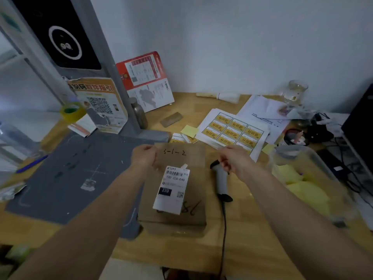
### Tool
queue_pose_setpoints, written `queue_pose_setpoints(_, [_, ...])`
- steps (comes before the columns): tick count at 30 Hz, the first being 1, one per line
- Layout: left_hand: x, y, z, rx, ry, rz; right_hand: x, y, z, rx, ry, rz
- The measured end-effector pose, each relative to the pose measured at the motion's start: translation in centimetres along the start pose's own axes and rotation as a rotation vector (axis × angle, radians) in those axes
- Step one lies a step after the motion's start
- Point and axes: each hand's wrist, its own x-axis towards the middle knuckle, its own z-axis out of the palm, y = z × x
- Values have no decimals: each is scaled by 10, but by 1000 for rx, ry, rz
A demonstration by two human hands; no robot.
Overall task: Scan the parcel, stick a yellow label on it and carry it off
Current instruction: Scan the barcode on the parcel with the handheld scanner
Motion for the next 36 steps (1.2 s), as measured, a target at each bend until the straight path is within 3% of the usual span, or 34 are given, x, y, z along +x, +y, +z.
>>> queue_pose_setpoints(3, [22,-4,-2,79,24,7,14,-1,9,-19,73,39])
queue_pose_setpoints(9, [54,-10,-5,219,-89,-27,33,4,38,42,165,130])
queue_pose_setpoints(16, [58,-15,2,152,-315,-186,33,12,48,77,151,146])
queue_pose_setpoints(22, [55,-9,12,-8,-381,-22,36,4,42,82,196,39])
queue_pose_setpoints(29, [48,-6,19,-380,-286,26,46,9,37,268,237,-18])
queue_pose_setpoints(34, [49,-7,18,-407,-240,58,59,43,34,-58,527,118])
queue_pose_setpoints(36, [49,-7,17,-403,-236,71,66,66,32,-236,515,234])
